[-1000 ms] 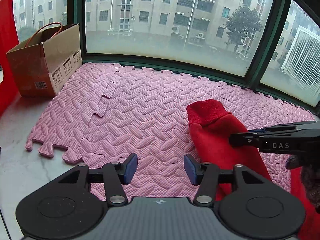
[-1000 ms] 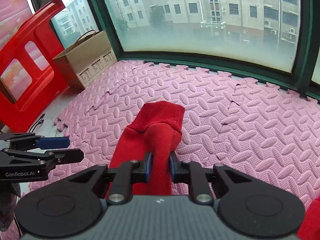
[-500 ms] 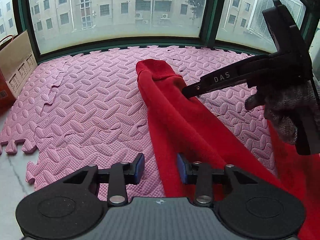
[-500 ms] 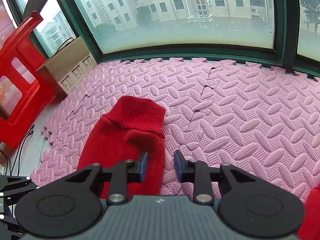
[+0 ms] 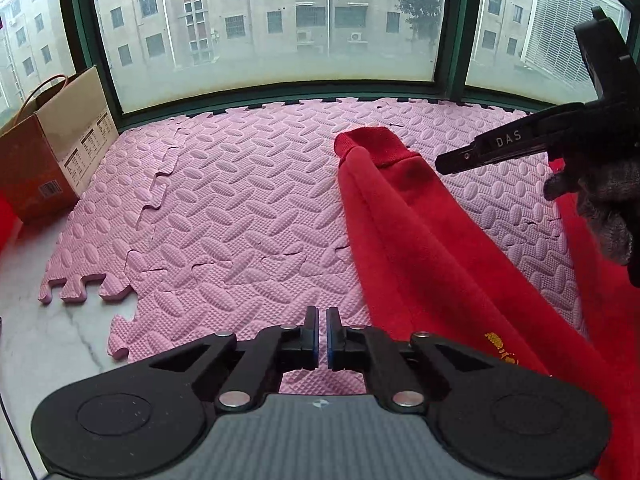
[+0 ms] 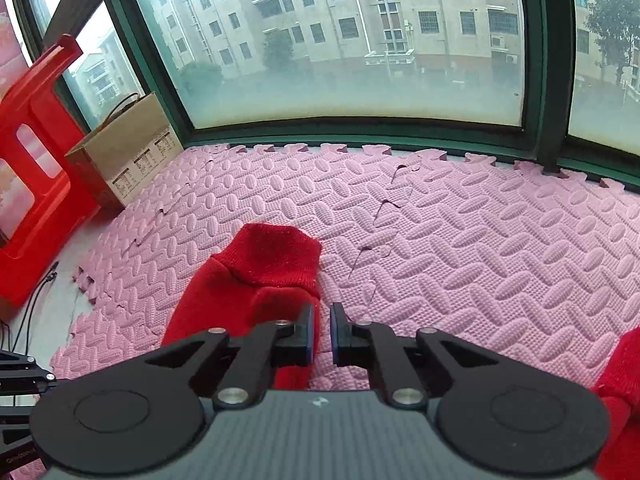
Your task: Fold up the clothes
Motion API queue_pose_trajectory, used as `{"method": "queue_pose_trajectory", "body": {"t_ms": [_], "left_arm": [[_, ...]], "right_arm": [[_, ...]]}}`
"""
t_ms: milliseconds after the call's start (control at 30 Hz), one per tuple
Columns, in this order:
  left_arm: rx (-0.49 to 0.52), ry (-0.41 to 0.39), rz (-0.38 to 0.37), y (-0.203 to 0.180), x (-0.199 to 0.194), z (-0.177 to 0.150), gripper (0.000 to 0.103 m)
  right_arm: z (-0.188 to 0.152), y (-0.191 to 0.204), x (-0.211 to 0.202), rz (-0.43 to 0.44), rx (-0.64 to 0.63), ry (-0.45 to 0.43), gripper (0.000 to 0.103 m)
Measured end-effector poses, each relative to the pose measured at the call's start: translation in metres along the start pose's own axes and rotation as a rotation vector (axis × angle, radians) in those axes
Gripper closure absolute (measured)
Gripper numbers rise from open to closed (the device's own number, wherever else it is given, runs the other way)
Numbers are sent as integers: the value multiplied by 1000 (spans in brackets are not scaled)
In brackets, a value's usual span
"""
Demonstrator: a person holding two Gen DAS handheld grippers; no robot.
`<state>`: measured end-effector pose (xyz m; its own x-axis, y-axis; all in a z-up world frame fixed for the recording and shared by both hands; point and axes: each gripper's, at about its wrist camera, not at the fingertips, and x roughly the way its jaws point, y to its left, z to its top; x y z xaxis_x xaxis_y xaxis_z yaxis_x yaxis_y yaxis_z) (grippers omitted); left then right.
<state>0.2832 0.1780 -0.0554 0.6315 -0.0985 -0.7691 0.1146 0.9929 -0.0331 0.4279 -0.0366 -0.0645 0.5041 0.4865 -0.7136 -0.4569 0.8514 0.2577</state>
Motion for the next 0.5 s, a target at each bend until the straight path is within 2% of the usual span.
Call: {"method": "queue_pose_trajectory", "body": {"t_ms": [33, 67, 100, 167, 333, 367, 400, 433, 500], "left_arm": [[-28, -7, -31, -1, -1, 3, 94], [-37, -13, -49, -4, -2, 6, 83], [-41, -21, -64, -8, -3, 8, 65], [-15, -43, -76, -18, -4, 9, 50], [72, -57, -62, -43, -1, 7, 52], [79, -58, -56, -45, 0, 6, 53], [84, -56, -53, -47, 2, 5, 62], [87, -47, -54, -48, 3, 4, 65], [88, -22, -50, -49, 8, 2, 68]], "right_arm": [[1, 2, 0, 7, -7, 1, 84], [1, 4, 1, 14, -14, 2, 83], [1, 6, 3, 15, -21, 9, 82], [-1, 9, 12, 6, -34, 35, 77], [-7, 13, 19, -15, -55, 46, 78], [-7, 14, 20, -18, -59, 47, 78], [-7, 15, 20, -20, -62, 50, 78], [-7, 15, 20, -22, -67, 52, 78], [-6, 16, 21, -24, -70, 52, 78]]}}
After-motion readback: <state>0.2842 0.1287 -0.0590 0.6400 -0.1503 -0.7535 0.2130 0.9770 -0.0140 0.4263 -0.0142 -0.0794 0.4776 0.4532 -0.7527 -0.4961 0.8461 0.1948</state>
